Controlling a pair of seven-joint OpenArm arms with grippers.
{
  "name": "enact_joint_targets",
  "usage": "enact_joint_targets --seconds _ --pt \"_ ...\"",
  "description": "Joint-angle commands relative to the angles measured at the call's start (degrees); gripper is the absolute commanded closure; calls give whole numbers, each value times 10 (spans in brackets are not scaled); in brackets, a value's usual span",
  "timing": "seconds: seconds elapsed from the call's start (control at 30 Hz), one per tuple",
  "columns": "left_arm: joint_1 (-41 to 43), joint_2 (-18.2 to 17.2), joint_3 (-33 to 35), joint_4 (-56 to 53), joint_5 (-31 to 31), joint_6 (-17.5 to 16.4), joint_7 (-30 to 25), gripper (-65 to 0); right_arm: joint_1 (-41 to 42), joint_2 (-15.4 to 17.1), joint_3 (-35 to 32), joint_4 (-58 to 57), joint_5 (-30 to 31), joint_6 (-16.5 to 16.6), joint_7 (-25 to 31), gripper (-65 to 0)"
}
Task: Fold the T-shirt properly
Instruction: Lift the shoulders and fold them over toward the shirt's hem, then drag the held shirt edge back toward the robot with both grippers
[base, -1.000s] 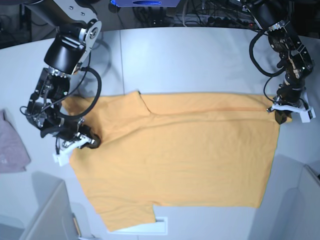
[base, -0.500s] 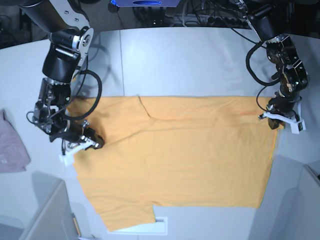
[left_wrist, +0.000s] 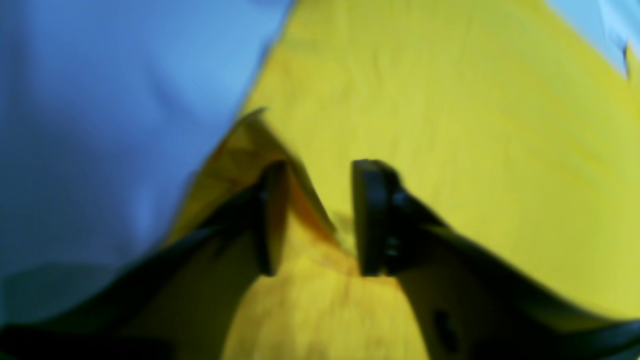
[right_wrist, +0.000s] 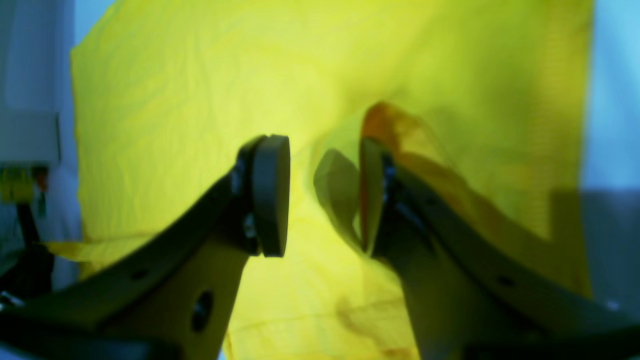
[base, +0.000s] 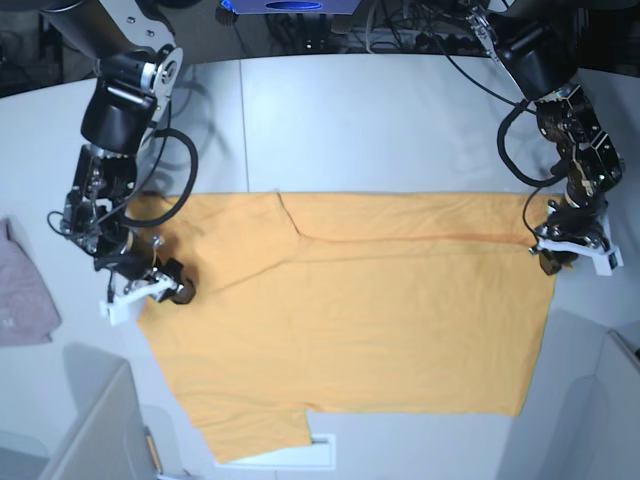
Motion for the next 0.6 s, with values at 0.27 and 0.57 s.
enact_joint_targets --seconds 0.27,0.57 --pt "1 -10 -104 77 -11 -3 -10 -471 -141 7 -2 253 9 -157 122 -197" --pt "185 17 -128 185 -101 -4 -13 -472 -288 -42 2 382 12 -170 122 -383"
